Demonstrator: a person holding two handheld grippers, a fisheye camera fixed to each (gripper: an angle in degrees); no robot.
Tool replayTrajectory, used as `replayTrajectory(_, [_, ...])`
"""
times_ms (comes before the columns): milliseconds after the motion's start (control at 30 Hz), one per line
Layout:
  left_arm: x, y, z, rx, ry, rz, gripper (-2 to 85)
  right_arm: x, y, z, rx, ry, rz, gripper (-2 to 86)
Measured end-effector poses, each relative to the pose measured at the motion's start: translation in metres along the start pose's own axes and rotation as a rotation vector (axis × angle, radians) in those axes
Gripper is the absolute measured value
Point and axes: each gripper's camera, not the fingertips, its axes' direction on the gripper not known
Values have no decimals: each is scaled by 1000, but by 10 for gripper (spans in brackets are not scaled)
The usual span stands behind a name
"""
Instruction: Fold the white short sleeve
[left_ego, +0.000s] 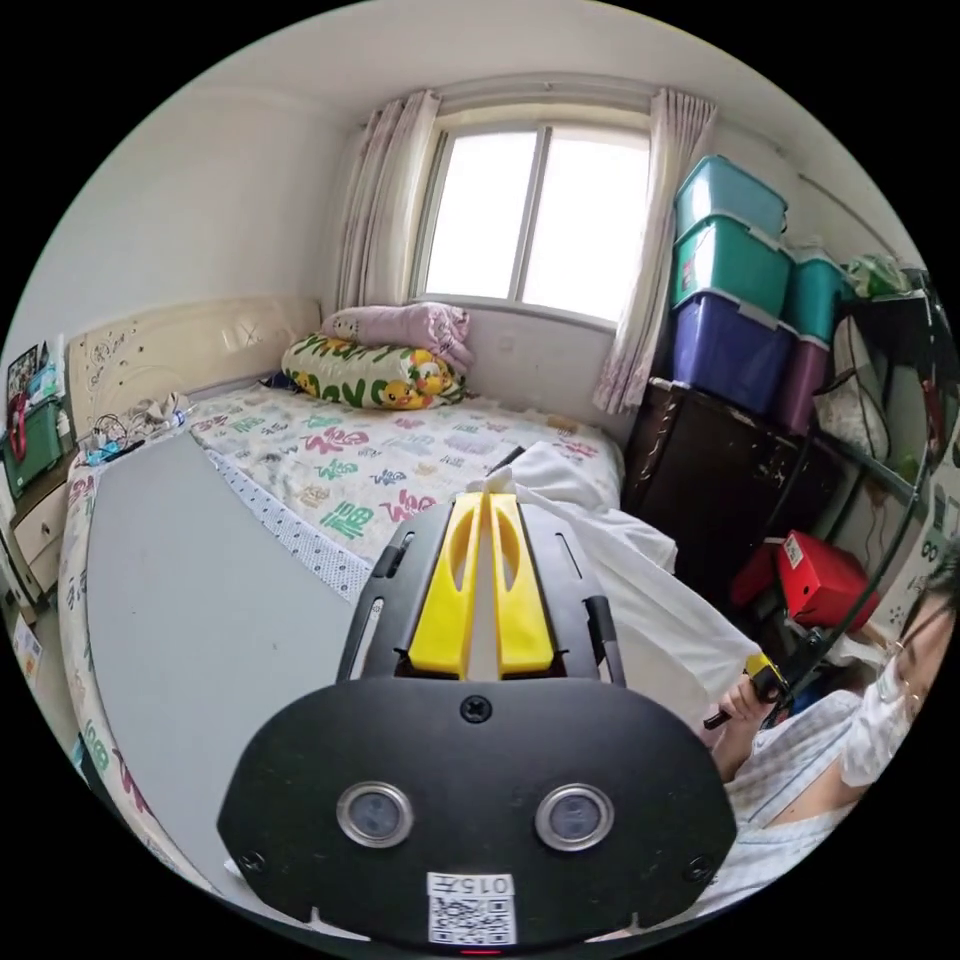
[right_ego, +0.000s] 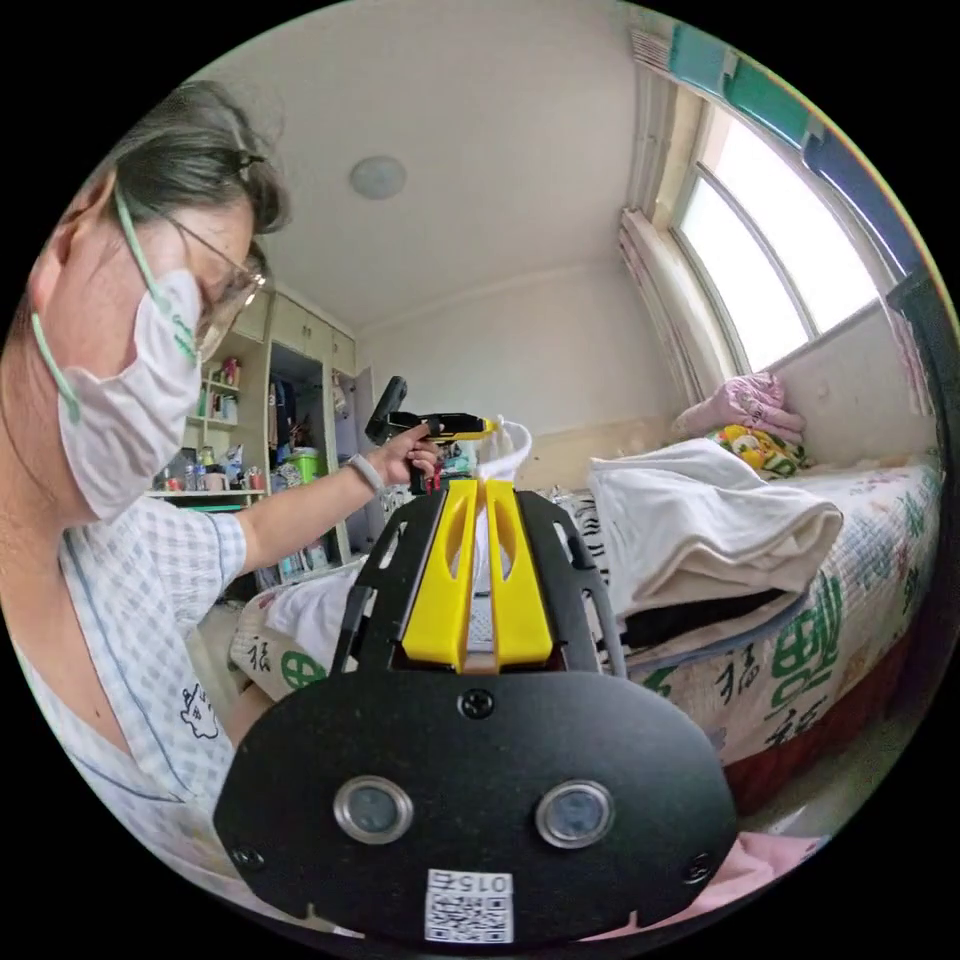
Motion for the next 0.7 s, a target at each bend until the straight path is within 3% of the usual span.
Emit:
replayTrajectory(200, [-80,137,-153,80,-10,-97,2,-113,-2,78,-119,-425,-82,3])
replayTrajectory(333, [-169,269,-213,-27,-56,-312,12,-193,26,162,-317,-612,-80,3])
replayTrajectory(400, [-201,321,-222,-126,-129,-445,31,-223,40,194,-425,-621,-107,3])
replayTrajectory(500, [-213,376,-257,-83,-205,-493,70,-259,53,220,-503,-582,-168,3])
replayTrajectory(600, [-207,392,-272,-54,-208,-460,84,-280,50,234,-517,-563,-188,3])
replayTrajectory(700, [-192,380,-230,-208,-130,-358,91,-297,42,253,-545,-590,-169,2])
